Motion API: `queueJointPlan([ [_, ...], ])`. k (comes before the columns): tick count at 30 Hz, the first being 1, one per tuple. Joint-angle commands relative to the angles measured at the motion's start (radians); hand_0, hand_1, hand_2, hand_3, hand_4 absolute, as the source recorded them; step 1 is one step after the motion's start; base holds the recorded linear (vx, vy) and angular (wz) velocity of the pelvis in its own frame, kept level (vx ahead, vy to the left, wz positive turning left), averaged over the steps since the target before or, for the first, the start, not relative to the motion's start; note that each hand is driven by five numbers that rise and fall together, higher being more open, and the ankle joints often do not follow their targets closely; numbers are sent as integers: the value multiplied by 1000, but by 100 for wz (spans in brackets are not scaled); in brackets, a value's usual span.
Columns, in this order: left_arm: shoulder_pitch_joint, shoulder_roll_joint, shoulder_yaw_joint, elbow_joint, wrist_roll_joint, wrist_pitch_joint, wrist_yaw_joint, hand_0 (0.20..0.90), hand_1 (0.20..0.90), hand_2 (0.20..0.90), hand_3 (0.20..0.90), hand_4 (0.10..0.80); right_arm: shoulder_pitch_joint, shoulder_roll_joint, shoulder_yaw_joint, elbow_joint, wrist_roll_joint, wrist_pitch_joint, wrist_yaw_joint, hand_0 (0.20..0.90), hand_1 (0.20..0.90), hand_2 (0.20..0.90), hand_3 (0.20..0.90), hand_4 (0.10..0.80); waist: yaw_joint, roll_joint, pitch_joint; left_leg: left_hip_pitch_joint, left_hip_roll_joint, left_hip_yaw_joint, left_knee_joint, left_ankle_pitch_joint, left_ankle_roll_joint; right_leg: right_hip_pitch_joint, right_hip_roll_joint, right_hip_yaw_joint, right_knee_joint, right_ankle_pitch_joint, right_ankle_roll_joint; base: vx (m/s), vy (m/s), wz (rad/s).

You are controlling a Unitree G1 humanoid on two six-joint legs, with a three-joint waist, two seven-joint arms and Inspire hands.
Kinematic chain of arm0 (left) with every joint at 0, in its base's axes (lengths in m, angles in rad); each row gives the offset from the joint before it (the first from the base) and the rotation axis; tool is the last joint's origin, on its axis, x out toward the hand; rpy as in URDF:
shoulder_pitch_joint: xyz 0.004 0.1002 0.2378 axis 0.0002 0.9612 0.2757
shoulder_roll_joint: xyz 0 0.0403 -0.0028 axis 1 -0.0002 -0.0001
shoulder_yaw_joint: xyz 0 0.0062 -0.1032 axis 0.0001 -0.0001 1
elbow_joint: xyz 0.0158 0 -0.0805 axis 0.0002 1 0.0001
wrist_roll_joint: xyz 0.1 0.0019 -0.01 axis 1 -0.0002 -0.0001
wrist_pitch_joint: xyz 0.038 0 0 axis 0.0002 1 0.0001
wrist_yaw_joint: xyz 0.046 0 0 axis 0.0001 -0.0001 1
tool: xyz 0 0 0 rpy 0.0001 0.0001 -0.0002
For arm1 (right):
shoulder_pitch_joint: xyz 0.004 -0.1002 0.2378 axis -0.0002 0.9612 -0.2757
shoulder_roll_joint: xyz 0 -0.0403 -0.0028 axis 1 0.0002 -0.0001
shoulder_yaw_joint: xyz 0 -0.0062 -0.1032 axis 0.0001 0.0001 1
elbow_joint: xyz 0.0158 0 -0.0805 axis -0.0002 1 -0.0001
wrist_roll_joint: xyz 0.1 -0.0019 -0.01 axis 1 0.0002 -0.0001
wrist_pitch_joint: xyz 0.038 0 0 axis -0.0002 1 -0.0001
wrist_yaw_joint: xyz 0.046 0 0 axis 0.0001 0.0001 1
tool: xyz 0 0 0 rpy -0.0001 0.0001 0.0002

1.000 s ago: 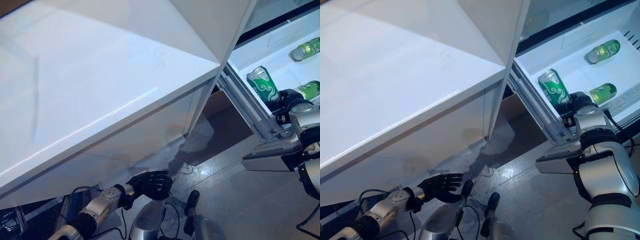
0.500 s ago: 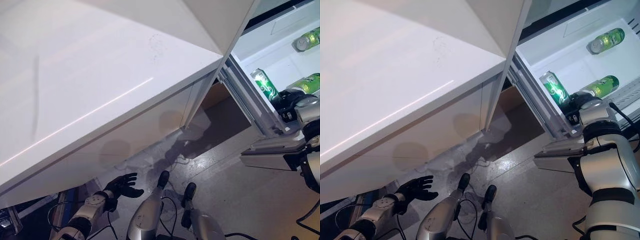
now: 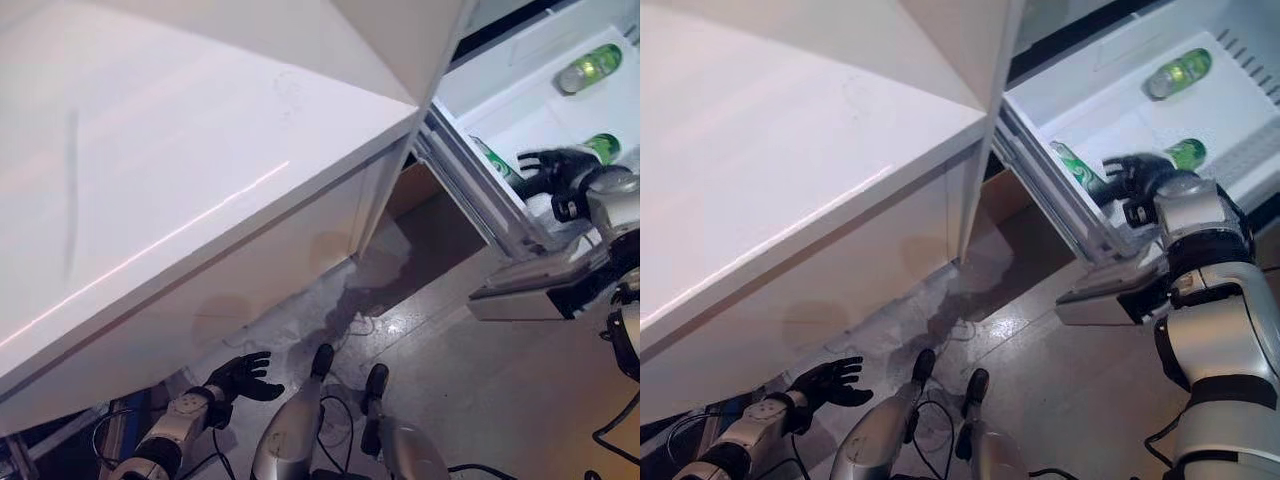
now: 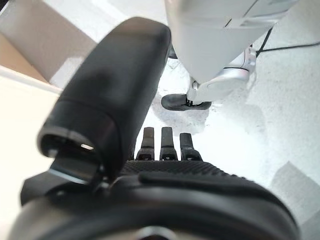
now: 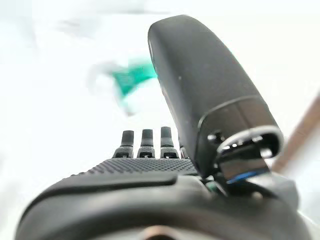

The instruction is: Put drinks into fridge and close the fridge

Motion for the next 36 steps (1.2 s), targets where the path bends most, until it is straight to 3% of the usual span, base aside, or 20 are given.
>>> queueJointPlan([
  [1,99,-32,18,8,61,-38,-16,900,900,900,900,800,41,-152,-100,-210,105,-204,-182,900,900,900,900,800,-43,-39,-136,-3,0,59,100,-118,-7,-58,6,15,130,-34,18,69,2,-18],
  [3,112,-52,31,42,81,-36,-6,900,900,900,900,800,166,-143,-235,-301,125,-251,-244,900,900,900,900,800,-63,-46,-170,26,1,66,86,-124,-4,-41,8,32,125,-37,23,65,9,-13],
  [8,122,-77,46,95,97,-28,10,900,900,900,900,800,335,-104,-400,-377,157,-324,-356,900,900,900,900,800,-96,-46,-222,70,4,85,49,-127,-3,-19,11,61,105,-33,37,37,14,-20],
  [15,122,-117,53,143,116,2,22,900,900,900,900,800,559,55,-541,-397,300,-383,-417,900,900,900,900,800,-124,-33,-275,108,3,109,73,-157,7,6,1,83,133,-57,36,67,2,-25],
  [21,131,-141,39,140,120,16,10,900,900,900,900,800,626,146,-571,-365,349,-426,-426,900,900,900,900,800,-119,-24,-271,121,-2,104,154,-192,14,31,-17,68,189,-86,23,105,-38,-4],
  [29,147,-152,22,96,123,-4,24,900,900,900,900,800,619,199,-583,-299,504,-463,-349,900,900,900,900,800,-86,-21,-184,21,-13,93,413,-300,40,-10,-63,31,371,-155,-5,18,-6,11],
  [36,103,-120,38,39,42,-26,80,900,900,900,900,800,489,184,-521,-229,550,-501,-263,900,900,900,900,800,-53,-2,-64,-200,-37,78,656,-369,75,-218,-75,26,629,-219,-37,-180,39,10],
])
